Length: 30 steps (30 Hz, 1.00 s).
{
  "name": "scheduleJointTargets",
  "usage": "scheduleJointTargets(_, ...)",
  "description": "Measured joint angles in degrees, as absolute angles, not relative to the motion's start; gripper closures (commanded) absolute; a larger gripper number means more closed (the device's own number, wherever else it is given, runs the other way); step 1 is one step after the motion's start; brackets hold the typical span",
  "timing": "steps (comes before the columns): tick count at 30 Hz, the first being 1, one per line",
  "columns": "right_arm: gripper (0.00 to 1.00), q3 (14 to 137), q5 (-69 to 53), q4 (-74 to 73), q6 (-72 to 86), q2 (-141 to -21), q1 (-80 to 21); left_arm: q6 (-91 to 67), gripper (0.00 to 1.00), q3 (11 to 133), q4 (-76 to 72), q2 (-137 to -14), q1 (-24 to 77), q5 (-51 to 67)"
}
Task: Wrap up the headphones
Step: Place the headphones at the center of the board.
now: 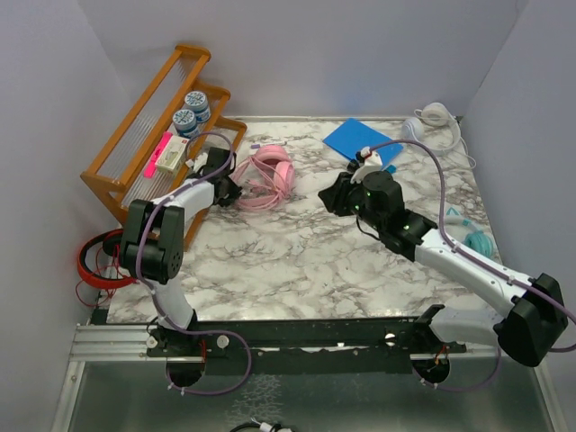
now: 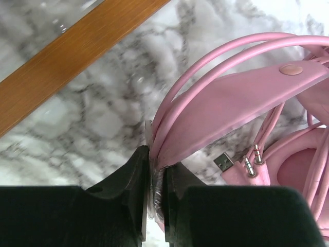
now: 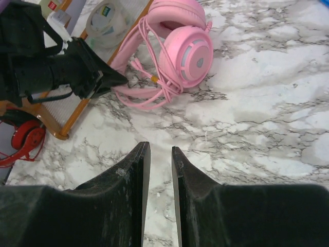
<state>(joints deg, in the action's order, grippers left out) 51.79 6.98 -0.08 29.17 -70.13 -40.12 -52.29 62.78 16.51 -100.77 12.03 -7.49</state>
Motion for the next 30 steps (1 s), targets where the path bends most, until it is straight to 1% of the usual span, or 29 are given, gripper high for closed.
scheduleJointTargets(1,0.68,51.1,7.0,-0.1,28.8,-69.3,-39.8,-52.8,0.8,64.5,16.4,-102.4,12.1,-7.9)
scheduleJointTargets(2,0.68,50.5,7.0,-0.2,28.4,-68.5,-39.4,-53.0,0.77,65.7,16.3,-103.3,12.1,-8.1)
scheduleJointTargets(7,0.68,49.8,6.7,-2.3,27.0,-67.4,-37.0,-54.0,0.58,72.1,15.7,-108.7,12.4,-8.7)
scheduleJointTargets(10,0.68,49.8,6.7,-3.7,26.5,-67.4,-36.1,-54.5,0.49,72.8,15.4,-109.3,12.4,-8.4)
scheduleJointTargets(12,0.68,49.7,6.7,-4.1,26.2,-66.9,-35.9,-54.5,0.4,72.8,15.3,-109.2,12.4,-8.3)
scheduleJointTargets(13,0.68,49.7,6.7,-4.2,26.1,-66.7,-35.8,-54.5,0.34,72.7,15.3,-109.2,12.4,-8.2)
scheduleJointTargets(14,0.68,49.6,6.7,-4.3,25.9,-66.5,-35.6,-54.4,0.32,72.5,15.2,-109.0,12.4,-8.0)
scheduleJointTargets(20,0.67,49.7,6.5,-5.0,24.6,-66.4,-34.8,-53.8,0.28,70.0,16.0,-104.9,12.1,-6.7)
scheduleJointTargets(25,0.67,50.5,6.5,-6.8,22.9,-66.4,-33.6,-52.9,0.17,68.0,16.8,-97.9,11.9,-5.4)
scheduleJointTargets(26,0.67,50.7,6.6,-7.0,22.5,-66.4,-33.2,-52.6,0.13,67.4,17.0,-96.0,11.9,-5.1)
scheduleJointTargets(30,0.67,51.4,6.9,-7.4,22.0,-66.4,-31.0,-51.1,0.09,64.9,18.6,-88.5,12.1,-3.5)
